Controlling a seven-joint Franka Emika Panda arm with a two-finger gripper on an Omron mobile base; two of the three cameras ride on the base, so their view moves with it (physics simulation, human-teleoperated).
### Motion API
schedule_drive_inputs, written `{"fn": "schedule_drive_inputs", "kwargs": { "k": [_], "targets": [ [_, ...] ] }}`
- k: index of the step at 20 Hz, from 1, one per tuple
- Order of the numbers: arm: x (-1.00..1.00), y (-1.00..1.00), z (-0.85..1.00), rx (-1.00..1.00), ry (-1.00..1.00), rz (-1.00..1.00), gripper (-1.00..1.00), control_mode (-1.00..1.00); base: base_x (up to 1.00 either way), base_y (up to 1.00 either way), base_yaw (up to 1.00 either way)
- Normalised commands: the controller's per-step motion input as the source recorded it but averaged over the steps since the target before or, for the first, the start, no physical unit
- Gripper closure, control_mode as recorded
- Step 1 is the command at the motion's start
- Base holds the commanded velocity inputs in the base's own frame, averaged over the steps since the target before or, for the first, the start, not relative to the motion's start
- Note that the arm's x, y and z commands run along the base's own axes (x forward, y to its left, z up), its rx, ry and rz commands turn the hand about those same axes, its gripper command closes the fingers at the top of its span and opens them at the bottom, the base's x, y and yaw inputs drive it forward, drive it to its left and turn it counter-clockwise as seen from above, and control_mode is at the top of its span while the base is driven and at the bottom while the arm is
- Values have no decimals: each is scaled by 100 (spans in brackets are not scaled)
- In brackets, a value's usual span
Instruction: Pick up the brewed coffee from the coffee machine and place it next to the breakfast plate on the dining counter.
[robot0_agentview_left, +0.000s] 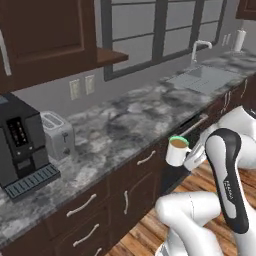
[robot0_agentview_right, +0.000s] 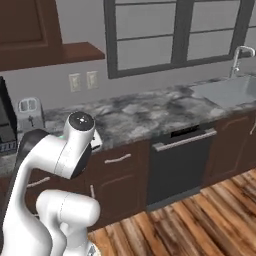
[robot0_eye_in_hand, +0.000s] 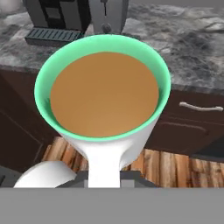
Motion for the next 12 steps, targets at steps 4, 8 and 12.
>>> {"fn": "schedule_drive_inputs", "kwargs": {
  "k": [4, 8, 12],
  "targets": [
    [0, 0, 0, 0, 0, 0, 100, 100, 0, -41, -78],
    [0, 0, 0, 0, 0, 0, 100, 100, 2, -41, -76],
    [0, 0, 0, 0, 0, 0, 100, 100, 2, -36, -77]
  ]
}}
